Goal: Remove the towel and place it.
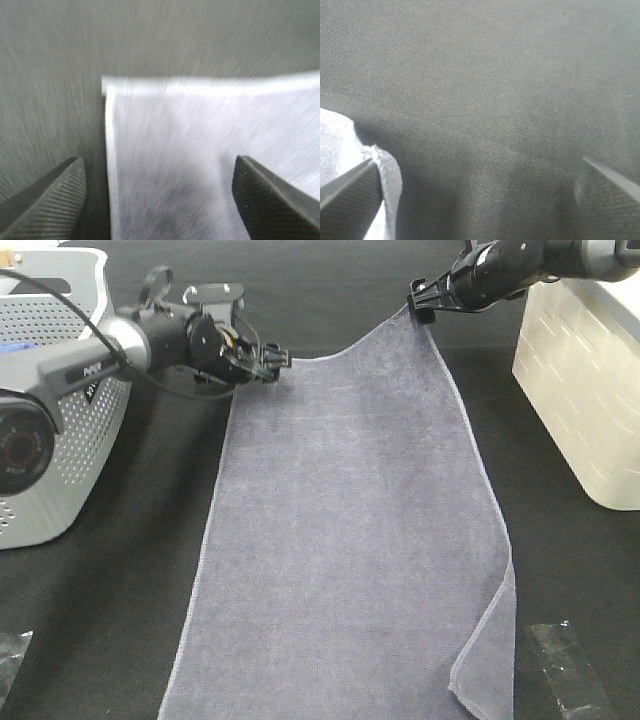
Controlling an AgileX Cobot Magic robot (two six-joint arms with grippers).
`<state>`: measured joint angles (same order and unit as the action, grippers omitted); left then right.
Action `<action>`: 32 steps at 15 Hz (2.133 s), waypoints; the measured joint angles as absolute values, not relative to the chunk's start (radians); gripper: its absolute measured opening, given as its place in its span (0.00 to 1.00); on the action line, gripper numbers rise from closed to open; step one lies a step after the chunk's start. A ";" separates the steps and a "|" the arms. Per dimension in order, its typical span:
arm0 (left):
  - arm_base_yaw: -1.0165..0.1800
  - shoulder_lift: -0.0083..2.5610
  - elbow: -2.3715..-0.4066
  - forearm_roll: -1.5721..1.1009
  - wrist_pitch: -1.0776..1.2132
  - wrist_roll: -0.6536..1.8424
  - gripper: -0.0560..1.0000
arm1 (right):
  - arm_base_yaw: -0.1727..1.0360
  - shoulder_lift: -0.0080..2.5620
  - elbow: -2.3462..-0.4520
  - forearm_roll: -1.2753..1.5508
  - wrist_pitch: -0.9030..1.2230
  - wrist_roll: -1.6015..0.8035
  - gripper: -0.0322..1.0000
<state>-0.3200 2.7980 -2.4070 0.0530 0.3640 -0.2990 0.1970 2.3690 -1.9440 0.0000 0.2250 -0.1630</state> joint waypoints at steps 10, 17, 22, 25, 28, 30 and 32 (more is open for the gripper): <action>-0.322 2.817 -2.420 0.122 0.378 -0.295 0.77 | 0.197 2.287 -1.944 -0.139 0.178 -0.165 0.97; -0.325 2.817 -2.421 0.136 0.391 -0.295 0.77 | 0.197 2.258 -1.944 -0.221 0.312 -0.181 0.97; -0.325 2.817 -2.421 0.136 0.395 -0.295 0.77 | 0.197 2.254 -1.944 -0.149 0.399 -0.235 0.97; -0.325 2.817 -2.421 0.136 0.397 -0.295 0.77 | 0.197 2.253 -1.944 0.036 0.493 -0.450 0.97; -0.325 2.817 -2.421 0.136 0.400 -0.295 0.77 | 0.197 2.253 -1.944 0.113 0.577 -0.532 0.96; -0.325 2.815 -2.421 0.136 0.403 -0.295 0.77 | 0.197 2.253 -1.944 0.118 0.582 -0.518 0.96; -0.325 2.812 -2.421 0.135 0.411 -0.295 0.77 | 0.197 2.253 -1.944 0.110 0.582 -0.504 0.96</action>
<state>-0.3250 2.8120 -2.4210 0.1350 0.4110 -0.2950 0.1970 2.2530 -1.9440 0.1100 0.5820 -0.5040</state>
